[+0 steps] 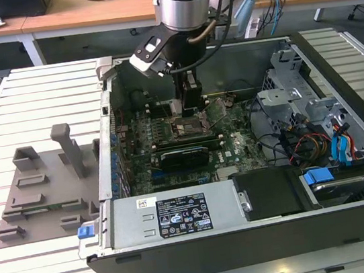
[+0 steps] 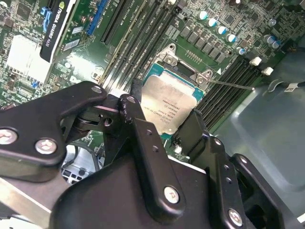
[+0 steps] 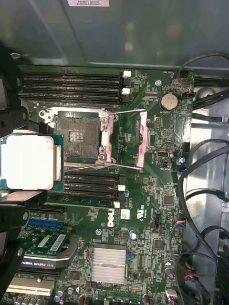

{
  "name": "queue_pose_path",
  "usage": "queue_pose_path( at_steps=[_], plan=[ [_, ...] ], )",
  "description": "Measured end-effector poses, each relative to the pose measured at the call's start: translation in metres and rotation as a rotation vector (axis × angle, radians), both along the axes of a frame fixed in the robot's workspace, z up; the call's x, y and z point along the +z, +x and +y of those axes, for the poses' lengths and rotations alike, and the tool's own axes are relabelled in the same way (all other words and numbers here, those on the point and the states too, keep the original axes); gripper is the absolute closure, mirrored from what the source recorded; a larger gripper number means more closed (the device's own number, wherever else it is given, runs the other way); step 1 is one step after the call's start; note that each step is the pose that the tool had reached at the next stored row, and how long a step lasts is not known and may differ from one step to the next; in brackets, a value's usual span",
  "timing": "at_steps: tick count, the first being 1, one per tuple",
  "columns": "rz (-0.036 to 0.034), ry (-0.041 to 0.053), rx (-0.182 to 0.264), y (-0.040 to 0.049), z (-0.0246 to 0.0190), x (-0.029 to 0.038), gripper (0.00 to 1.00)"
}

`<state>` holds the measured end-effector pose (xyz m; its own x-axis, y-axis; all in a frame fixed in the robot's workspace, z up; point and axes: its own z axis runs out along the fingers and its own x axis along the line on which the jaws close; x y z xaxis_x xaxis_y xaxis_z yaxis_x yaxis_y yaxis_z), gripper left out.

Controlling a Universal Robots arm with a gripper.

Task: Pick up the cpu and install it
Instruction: 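Place the cpu into insertion slot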

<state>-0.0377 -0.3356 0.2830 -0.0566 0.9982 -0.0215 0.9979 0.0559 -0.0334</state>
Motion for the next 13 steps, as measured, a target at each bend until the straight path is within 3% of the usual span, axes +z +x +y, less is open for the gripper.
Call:
queue_pose_path(
  at_steps=[13],
  plan=[
    [0.0000,-0.0001,0.000,0.0003,0.0004,-0.0113,0.45]
  ],
)
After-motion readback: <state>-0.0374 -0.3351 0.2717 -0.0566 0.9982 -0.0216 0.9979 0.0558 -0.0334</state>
